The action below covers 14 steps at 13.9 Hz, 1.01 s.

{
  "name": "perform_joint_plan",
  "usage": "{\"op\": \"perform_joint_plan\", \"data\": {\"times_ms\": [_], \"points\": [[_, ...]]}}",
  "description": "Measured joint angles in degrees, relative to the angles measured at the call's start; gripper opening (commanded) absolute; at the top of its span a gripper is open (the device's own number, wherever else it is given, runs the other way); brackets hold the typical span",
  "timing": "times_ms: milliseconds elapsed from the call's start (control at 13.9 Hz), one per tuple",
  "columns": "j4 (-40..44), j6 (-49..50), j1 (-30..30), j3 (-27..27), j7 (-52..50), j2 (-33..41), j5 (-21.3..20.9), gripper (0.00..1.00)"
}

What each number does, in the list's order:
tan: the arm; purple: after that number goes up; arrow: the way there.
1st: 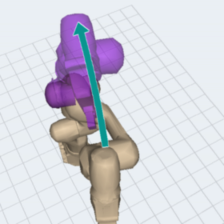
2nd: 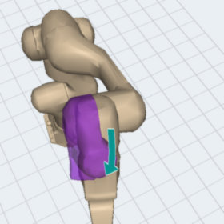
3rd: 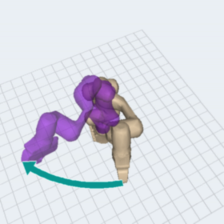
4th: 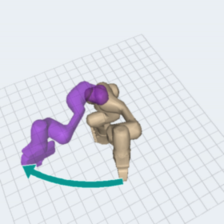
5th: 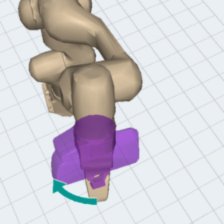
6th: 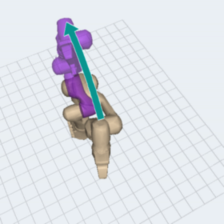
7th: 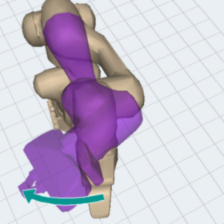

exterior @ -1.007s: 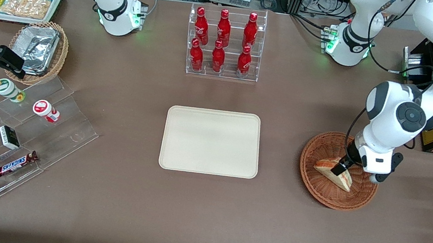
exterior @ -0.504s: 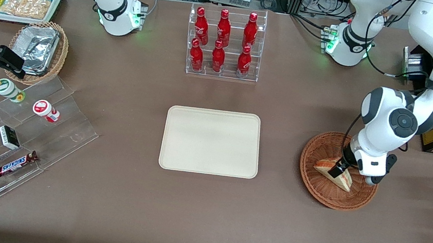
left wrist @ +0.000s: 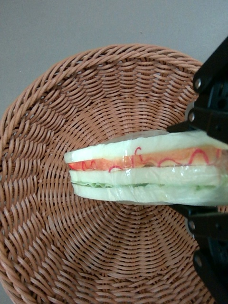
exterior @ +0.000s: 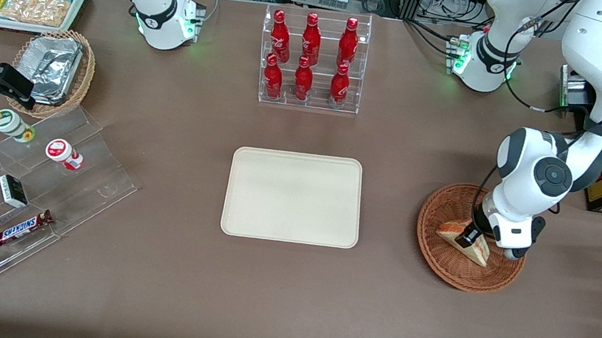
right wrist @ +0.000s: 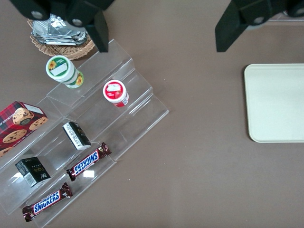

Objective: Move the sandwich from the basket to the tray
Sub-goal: 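Close the left gripper on the sandwich and lift it from the basket, then carry the sandwich with the left gripper over the white tray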

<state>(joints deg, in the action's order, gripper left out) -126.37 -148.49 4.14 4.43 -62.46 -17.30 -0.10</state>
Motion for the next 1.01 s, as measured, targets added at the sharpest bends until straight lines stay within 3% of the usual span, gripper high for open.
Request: {"op": "perform_joint_plan", "data": {"times_ms": [360,647,1007], "points": [[1.89,1.43,-0.02,-0.04,-1.32,0.70,0.00,0.31],[9.41,16.53,1.49,0.31,-1.78,3.60,-2.12,0.31],[22.71,31.04,10.76,0.80,-2.32,3.80,-2.45,0.31]]}}
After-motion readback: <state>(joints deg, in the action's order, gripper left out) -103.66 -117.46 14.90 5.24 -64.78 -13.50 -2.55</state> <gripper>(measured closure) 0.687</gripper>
